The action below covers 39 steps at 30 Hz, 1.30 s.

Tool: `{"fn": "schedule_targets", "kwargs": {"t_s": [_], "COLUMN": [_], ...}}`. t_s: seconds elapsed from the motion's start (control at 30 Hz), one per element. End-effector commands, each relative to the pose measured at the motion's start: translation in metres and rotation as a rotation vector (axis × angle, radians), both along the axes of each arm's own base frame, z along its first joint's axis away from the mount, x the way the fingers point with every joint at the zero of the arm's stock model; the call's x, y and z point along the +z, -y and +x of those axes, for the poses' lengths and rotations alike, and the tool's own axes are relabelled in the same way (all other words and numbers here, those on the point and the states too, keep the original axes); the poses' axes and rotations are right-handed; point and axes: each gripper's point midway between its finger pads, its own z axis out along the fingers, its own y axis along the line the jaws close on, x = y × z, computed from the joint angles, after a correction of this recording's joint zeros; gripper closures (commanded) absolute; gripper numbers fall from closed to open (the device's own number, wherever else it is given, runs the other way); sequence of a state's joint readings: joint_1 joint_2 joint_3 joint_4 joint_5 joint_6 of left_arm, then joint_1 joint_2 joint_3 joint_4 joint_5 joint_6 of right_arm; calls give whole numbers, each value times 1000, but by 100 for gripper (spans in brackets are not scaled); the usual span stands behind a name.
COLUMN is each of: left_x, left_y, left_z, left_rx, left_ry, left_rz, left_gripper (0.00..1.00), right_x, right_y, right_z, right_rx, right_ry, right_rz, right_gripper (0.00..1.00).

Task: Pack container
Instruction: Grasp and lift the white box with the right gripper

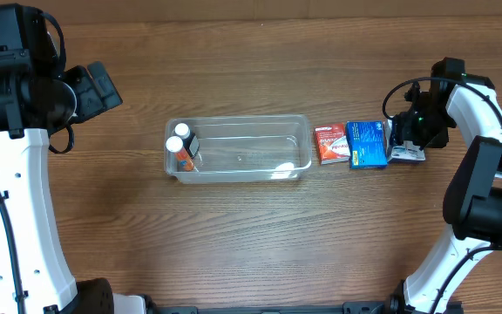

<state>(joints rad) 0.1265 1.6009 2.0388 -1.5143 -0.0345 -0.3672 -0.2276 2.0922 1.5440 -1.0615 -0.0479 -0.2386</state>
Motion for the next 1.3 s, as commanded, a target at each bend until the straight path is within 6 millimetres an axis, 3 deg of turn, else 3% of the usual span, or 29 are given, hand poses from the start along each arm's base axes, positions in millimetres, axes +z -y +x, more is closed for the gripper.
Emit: {"fn": "schedule_targets", "kwargs": {"t_s": [0.0,0.2,0.43,0.6,0.77,0.83,1.07,1.17,1.27], "left_x": [2,2,2,2,2,2,2,2,2], "left_y": [-1,-1,-1,-1,-1,-2,-2,-2,-2], "left_z": [0,0,0,0,1,1,0,0,0], "left_rx": [13,13,13,13,13,13,-2,-2,-2], "left_ry": [9,10,10,10,10,10,8,8,8], "left_rz": [-5,-5,-5,-5,-4,-1,7,7,7], "left_gripper": [0,0,0,0,0,0,0,0,0], "right_x": [1,32,115,190,237,245,245,244,231], "right_y": [-3,-1,-4,-45,-99,-129,-215,-245,-262], "right_z": [1,10,15,6,-11,-19,-32,-36,-38], "right_rx": [-3,-11,-37,11,68,96,157,189,184], "right_ry": [9,83,229,381,484,493,469,469,435], "right_rz": [6,-10,-31,37,82,118,222,253,239], "right_gripper": [34,34,34,36,35,35,35,35,35]}}
